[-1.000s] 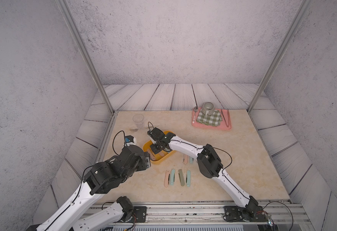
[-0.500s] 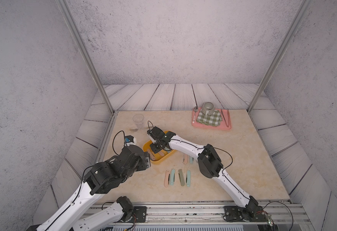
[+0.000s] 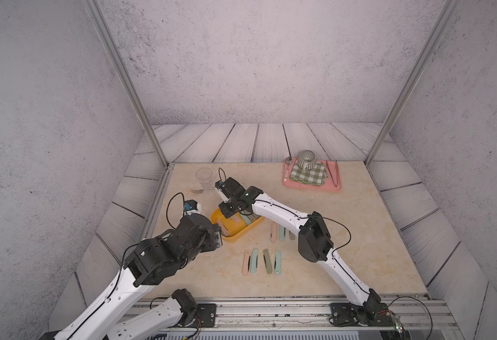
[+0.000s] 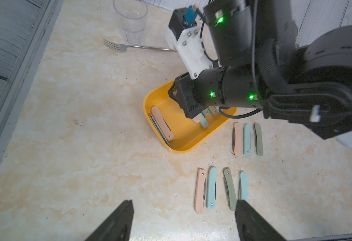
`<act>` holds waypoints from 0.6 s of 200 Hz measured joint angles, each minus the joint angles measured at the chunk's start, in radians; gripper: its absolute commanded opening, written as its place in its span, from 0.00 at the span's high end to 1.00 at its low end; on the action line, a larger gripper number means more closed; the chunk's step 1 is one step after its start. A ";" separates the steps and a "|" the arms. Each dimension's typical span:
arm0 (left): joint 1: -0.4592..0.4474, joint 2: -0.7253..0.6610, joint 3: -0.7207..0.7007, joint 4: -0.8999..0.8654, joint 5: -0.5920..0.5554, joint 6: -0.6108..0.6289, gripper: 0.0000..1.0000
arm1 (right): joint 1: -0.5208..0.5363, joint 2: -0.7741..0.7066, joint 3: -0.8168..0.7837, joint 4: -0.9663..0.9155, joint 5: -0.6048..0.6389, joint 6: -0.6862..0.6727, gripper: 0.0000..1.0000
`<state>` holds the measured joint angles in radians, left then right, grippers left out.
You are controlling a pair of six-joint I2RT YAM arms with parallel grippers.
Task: Take the fruit knife out of the storage box
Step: Pick up the fruit knife from the storage box.
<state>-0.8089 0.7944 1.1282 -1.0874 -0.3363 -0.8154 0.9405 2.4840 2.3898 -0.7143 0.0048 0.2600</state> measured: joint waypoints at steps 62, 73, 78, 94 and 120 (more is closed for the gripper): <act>0.000 0.026 0.000 0.000 0.001 0.010 0.19 | -0.035 -0.179 -0.095 -0.034 0.015 0.026 0.88; 0.000 0.033 0.000 0.001 0.005 0.012 0.19 | -0.053 -0.217 -0.148 -0.038 0.016 0.040 0.88; 0.000 0.037 0.000 0.002 0.007 0.014 0.19 | -0.064 -0.234 -0.175 -0.039 0.017 0.046 0.88; 0.000 0.044 0.000 0.008 0.011 0.019 0.19 | -0.101 -0.293 -0.274 -0.043 0.017 0.066 0.88; 0.000 0.063 0.000 0.019 0.021 0.028 0.19 | -0.161 -0.384 -0.430 -0.045 0.024 0.089 0.88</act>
<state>-0.8085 0.8577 1.1286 -1.0683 -0.3157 -0.7876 0.7795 2.0998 1.9602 -0.7597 0.0288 0.3492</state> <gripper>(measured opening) 0.810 0.240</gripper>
